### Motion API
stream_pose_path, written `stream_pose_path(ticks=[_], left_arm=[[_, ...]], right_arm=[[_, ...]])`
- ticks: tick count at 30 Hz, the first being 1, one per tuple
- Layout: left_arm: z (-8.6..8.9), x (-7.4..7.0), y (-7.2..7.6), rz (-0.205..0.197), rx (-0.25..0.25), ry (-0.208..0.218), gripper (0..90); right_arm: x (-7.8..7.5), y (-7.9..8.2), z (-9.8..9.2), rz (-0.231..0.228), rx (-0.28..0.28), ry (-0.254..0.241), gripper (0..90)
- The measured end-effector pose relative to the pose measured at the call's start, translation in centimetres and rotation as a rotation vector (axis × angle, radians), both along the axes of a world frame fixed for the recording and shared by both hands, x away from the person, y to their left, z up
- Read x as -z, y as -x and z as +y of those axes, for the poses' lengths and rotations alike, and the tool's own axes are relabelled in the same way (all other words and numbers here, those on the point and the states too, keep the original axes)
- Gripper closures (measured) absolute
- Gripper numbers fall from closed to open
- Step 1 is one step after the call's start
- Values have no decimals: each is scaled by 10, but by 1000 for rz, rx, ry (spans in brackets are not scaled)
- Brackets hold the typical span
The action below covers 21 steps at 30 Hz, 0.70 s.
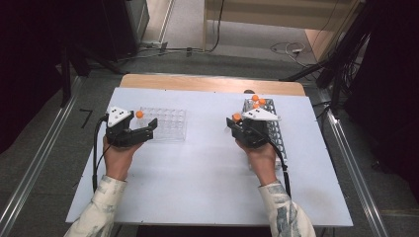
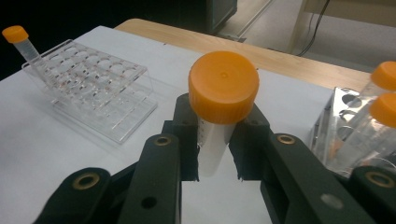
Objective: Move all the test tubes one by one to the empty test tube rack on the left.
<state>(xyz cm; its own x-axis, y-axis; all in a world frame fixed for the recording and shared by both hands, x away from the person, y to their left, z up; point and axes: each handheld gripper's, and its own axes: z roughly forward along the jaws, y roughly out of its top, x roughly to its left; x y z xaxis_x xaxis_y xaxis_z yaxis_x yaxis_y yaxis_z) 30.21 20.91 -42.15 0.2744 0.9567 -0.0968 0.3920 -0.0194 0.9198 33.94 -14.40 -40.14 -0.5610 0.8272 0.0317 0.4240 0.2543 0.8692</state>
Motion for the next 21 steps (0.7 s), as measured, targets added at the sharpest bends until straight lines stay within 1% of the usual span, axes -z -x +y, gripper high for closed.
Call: stream_pose_path(ticks=[9,10,12,15,18,21], left_arm=[[-7,2,0,5,19,-7,145],[-8,2,0,9,27,1,145],[-11,3,1,20,56,37,145],[-21,2,2,17,86,23,145],[-30,2,4,15,112,22,145],[-35,2,5,15,133,18,145]], right_arm=[[5,-1,21,9,-37,17,718],[6,0,23,9,-45,21,718],[7,0,27,9,-53,29,718],[10,1,33,12,-67,35,719],[14,2,40,7,-83,40,718],[18,3,48,16,-100,52,718]])
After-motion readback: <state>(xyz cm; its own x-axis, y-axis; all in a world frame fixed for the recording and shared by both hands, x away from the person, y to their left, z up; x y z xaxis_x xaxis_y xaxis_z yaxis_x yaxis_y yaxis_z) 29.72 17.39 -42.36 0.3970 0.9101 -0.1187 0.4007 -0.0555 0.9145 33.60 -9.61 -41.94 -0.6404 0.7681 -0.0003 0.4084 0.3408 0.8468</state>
